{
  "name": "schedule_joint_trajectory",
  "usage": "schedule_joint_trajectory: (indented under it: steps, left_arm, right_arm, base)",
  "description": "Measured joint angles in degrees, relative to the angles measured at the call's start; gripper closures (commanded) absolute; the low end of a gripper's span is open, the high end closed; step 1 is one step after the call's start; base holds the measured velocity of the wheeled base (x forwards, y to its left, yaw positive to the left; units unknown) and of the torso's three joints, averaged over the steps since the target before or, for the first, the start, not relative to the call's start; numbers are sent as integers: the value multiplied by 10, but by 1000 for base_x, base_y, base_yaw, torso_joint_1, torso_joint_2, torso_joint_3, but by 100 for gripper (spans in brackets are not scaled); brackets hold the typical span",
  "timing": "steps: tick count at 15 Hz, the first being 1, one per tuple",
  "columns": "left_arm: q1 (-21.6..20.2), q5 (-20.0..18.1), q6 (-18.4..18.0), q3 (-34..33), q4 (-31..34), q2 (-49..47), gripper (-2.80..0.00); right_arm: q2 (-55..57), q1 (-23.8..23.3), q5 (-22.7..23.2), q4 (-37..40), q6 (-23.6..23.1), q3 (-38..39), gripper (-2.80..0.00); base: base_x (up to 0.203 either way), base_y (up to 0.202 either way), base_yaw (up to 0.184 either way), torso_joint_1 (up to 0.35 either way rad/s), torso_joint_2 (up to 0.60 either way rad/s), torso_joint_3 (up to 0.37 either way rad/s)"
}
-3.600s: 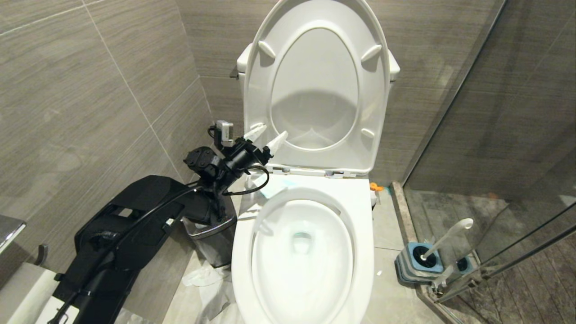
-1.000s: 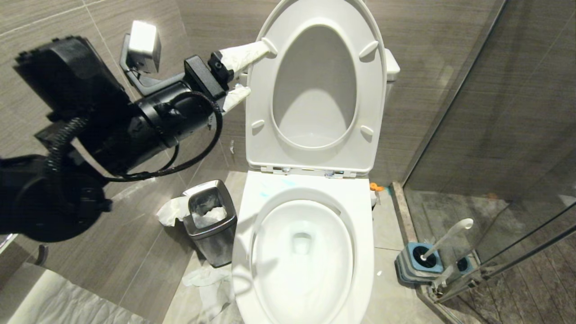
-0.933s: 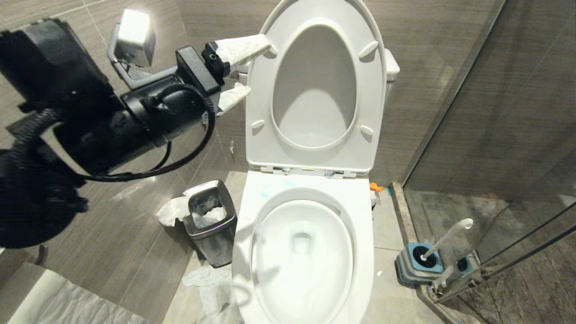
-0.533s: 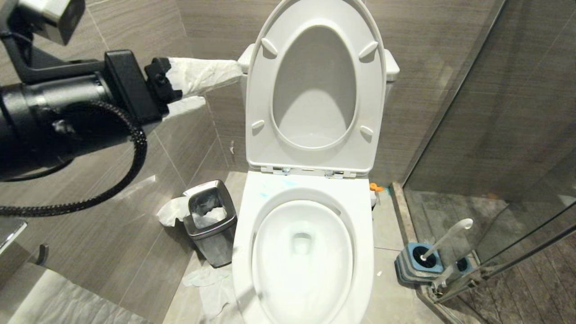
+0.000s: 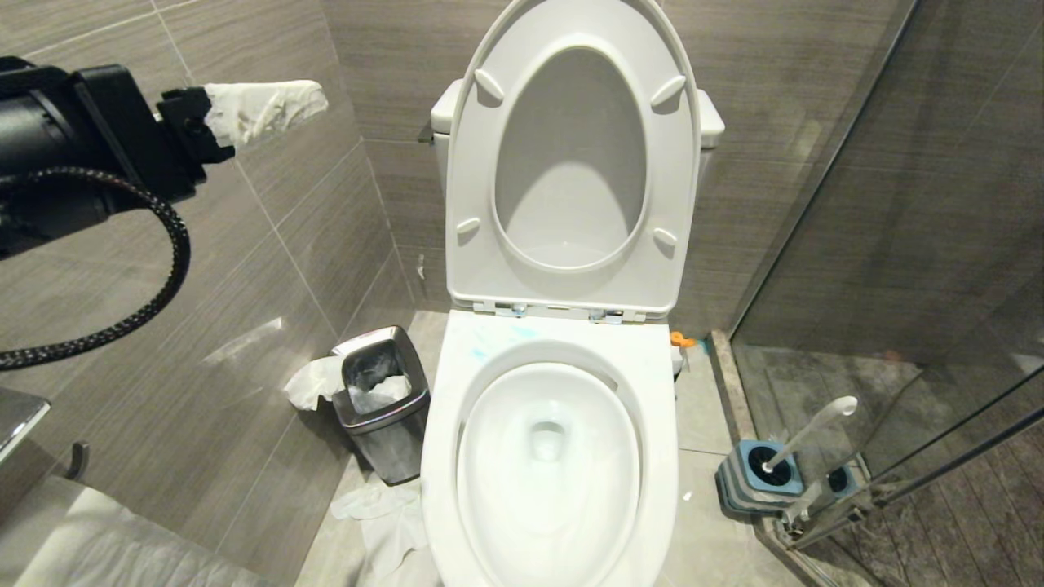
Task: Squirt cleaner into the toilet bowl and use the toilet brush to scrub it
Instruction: Pour in the cleaning agent
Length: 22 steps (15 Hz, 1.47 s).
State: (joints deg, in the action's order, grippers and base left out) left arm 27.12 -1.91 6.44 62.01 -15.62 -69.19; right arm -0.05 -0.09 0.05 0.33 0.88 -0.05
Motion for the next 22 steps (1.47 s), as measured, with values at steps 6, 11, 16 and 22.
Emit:
schedule_joint_trajectory:
  steps: [6,11,16,22]
  left_arm:
    - [-1,17,-8,-3,0,17,0]
    - [-2,23,-11,-2,0,41,0]
    - [-42,45,-24,-7,14,110,0]
    - [-127,18,-21,-9,103,243,0]
  right_arm:
    - [0,0,0,0,0,0,0]
    - [0,0,0,0,0,0,0]
    - [0,0,0,0,0,0,0]
    - [0,0,0,0,0,0,0]
  base:
    - [0,0,0,0,0,0]
    - [0,0,0,0,0,0]
    - [0,0,0,0,0,0]
    - [0,0,0,0,0,0]
